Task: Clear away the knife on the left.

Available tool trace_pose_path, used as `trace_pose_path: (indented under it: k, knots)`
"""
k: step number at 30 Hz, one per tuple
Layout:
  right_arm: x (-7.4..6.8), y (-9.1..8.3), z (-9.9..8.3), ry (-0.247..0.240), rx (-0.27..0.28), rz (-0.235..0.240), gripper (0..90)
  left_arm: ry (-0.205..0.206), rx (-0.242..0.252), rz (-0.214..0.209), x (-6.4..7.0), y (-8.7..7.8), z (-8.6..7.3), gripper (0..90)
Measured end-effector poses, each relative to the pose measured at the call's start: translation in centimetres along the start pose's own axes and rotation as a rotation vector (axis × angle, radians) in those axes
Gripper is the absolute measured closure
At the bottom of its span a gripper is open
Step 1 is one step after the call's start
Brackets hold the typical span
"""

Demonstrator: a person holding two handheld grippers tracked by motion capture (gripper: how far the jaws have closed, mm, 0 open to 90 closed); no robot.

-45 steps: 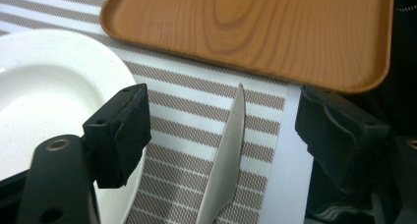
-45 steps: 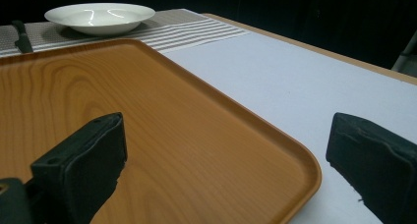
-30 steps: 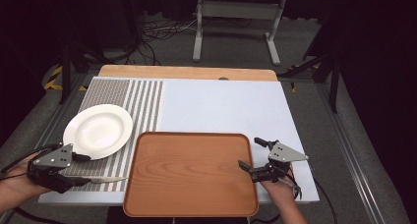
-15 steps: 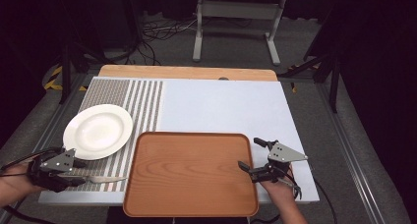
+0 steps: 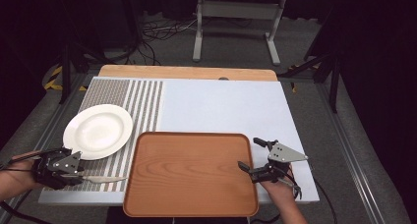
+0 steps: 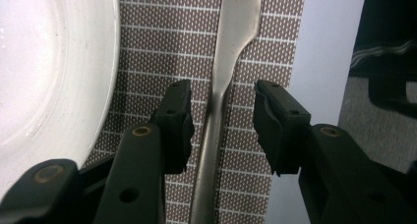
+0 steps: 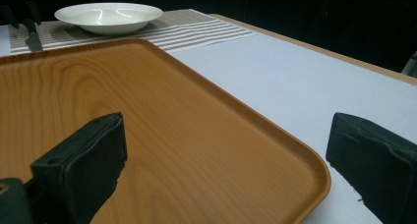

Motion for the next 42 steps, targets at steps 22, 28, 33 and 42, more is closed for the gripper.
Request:
trace_pose_path:
  k: [22,28,33,42]
  knots:
    - [-0.12,-0.06,0.05,-0.001,0.008,0.014,2.5,0.141,-0.179,-0.049,-0.42,1.05,-0.13,79.9]
    - [-0.14,-0.10,0.09,0.000,0.011,0.015,2.6,0.140,-0.186,-0.044,-0.40,0.98,-0.15,80.0]
    - [-0.11,-0.07,0.06,-0.001,0.010,0.016,2.6,0.135,-0.179,-0.050,-0.40,1.01,-0.14,80.1]
    - [-0.12,-0.09,0.11,-0.002,0.014,0.020,2.6,0.113,-0.155,-0.048,-0.34,0.54,-0.11,80.2]
Point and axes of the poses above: each handheld gripper's, and its own axes: y roughly forward along the jaws, z roughly out of its top, x roughly to its right, the point moved 7 cm from there along y, roughly forward along the jaws, and after that the axes turned 14 degrees about x, right-handed, at the moved point
